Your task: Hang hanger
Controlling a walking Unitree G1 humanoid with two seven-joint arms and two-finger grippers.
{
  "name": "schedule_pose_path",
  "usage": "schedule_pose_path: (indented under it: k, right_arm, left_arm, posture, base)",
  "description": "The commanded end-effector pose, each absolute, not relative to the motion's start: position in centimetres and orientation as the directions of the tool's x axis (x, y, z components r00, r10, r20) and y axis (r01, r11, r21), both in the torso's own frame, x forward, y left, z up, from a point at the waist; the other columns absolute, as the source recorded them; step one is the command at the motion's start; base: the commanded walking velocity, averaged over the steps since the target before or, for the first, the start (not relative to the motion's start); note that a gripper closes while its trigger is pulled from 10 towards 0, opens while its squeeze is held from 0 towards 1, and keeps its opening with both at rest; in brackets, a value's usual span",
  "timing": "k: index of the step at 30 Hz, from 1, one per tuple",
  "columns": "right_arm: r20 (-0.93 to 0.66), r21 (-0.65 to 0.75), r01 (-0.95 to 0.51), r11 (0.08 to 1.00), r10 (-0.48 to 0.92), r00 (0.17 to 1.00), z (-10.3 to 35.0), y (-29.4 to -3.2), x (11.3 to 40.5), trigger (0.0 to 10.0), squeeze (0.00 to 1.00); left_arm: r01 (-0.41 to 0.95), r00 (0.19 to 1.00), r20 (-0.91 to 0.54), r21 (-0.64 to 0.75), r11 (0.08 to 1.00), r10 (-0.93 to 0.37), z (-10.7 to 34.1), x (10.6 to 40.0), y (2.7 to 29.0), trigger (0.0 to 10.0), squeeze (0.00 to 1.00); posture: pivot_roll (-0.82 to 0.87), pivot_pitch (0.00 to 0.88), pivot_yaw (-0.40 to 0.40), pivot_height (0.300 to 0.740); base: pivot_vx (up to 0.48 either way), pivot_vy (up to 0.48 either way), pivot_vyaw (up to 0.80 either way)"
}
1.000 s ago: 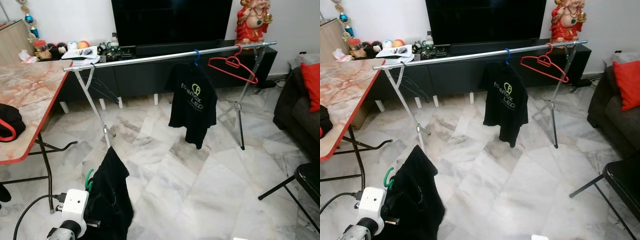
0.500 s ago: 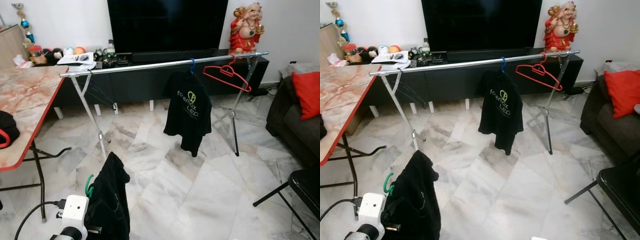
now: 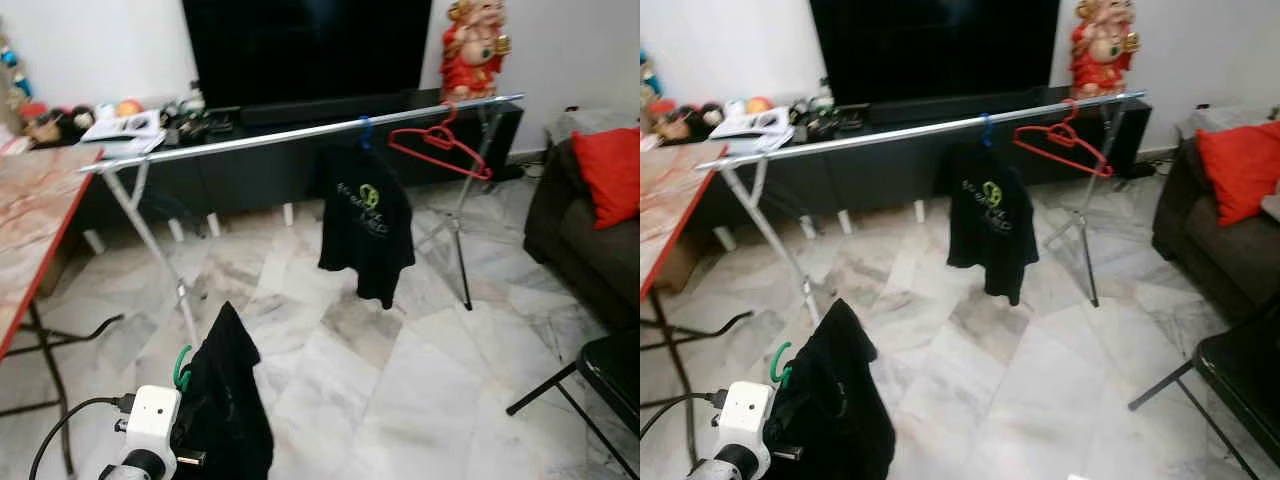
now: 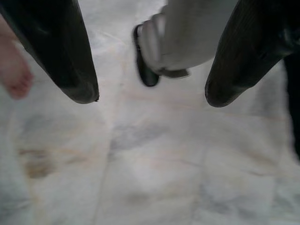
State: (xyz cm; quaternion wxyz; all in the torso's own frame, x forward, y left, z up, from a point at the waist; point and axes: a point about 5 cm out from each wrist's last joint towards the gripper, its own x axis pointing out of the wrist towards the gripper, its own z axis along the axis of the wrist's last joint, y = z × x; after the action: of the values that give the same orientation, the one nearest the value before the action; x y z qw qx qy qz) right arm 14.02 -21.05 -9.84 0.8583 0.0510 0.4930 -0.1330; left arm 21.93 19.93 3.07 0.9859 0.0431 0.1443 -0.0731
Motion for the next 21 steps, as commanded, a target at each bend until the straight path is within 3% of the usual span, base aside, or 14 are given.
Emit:
schedule_pose_path:
  k: [1, 21]
  right_arm:
    - [-0.852, -0.013, 0.26, 0.966, -0.147, 0.503, -9.68, -19.8, 14.98, 10.0, 0.0]
    - [-0.855, -0.041, 0.207, 0.977, -0.142, 0.499, -9.69, -19.48, 15.12, 10.0, 0.0]
  left_arm:
    - [0.141, 0.956, -0.274, 0.109, 0.984, -0.106, 3.96, 22.22, 20.9, 10.0, 0.0]
    - [0.139, 0.948, -0.301, 0.087, 0.987, -0.107, 3.85, 21.87, 20.37, 10.0, 0.0]
  posture:
    - [-0.06, 0.005, 0.076, 0.74]
    - [-0.05, 0.06, 0.075, 0.74]
  base:
    - [0.319, 0.0, 0.0]
    - [0.333, 0.0, 0.0]
